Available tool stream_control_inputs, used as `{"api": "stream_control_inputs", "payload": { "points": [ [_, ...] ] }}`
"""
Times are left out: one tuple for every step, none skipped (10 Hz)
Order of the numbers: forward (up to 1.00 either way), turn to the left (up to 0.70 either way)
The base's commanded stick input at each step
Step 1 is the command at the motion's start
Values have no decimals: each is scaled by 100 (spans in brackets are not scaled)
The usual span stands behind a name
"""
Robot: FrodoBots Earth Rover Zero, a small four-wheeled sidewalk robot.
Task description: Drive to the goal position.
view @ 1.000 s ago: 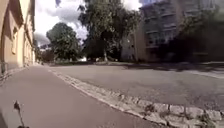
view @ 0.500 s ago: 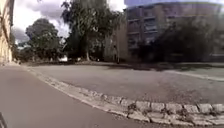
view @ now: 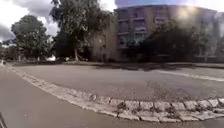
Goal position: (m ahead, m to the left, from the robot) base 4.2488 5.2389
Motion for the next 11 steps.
{"api": "stream_control_inputs", "payload": {
  "points": [
    [0,0],
    [0,0],
    [10,0],
    [69,0],
    [70,0],
    [70,0],
    [70,0],
    [70,-24],
    [70,-35],
    [70,-35],
    [70,-35]
  ]
}}
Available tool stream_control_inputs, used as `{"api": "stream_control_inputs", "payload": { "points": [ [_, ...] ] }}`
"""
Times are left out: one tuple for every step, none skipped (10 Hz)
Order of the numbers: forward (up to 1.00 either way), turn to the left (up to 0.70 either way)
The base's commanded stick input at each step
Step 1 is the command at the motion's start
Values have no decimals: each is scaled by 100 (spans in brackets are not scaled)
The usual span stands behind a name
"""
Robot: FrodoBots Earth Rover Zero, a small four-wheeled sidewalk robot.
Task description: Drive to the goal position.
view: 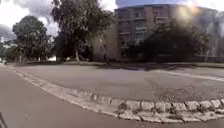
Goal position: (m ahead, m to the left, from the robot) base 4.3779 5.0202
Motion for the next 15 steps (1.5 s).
{"api": "stream_control_inputs", "payload": {
  "points": [
    [70,-35],
    [70,-35],
    [70,-28],
    [70,-10],
    [70,0],
    [70,0],
    [70,0],
    [70,0],
    [59,0],
    [0,0],
    [0,0],
    [0,0],
    [0,0],
    [0,0],
    [0,0]
  ]
}}
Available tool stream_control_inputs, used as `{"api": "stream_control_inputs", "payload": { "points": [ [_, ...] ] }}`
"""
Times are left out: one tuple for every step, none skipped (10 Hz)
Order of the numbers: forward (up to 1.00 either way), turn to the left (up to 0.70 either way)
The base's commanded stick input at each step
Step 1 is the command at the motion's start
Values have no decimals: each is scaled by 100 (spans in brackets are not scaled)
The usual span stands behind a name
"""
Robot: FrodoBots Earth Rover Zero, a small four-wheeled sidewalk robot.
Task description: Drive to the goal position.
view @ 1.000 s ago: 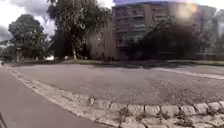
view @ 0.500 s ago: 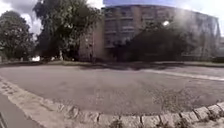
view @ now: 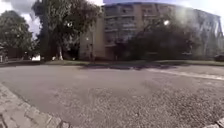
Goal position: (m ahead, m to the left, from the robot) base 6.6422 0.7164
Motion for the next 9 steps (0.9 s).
{"api": "stream_control_inputs", "payload": {
  "points": [
    [0,0],
    [47,0],
    [70,0],
    [43,0],
    [0,0],
    [0,0],
    [0,0],
    [0,0],
    [0,0]
  ]
}}
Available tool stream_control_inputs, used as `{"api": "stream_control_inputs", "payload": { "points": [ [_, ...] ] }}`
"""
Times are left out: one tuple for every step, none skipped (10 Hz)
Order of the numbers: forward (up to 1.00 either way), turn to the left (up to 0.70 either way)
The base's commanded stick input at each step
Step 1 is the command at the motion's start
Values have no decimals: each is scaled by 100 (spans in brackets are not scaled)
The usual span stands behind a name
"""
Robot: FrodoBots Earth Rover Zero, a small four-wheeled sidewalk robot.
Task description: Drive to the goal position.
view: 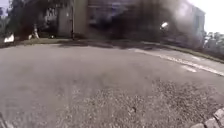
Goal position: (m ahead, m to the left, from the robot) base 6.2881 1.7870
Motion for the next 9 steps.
{"api": "stream_control_inputs", "payload": {
  "points": [
    [0,0],
    [0,0],
    [0,0],
    [37,0],
    [70,0],
    [70,0],
    [70,0],
    [70,0],
    [70,0]
  ]
}}
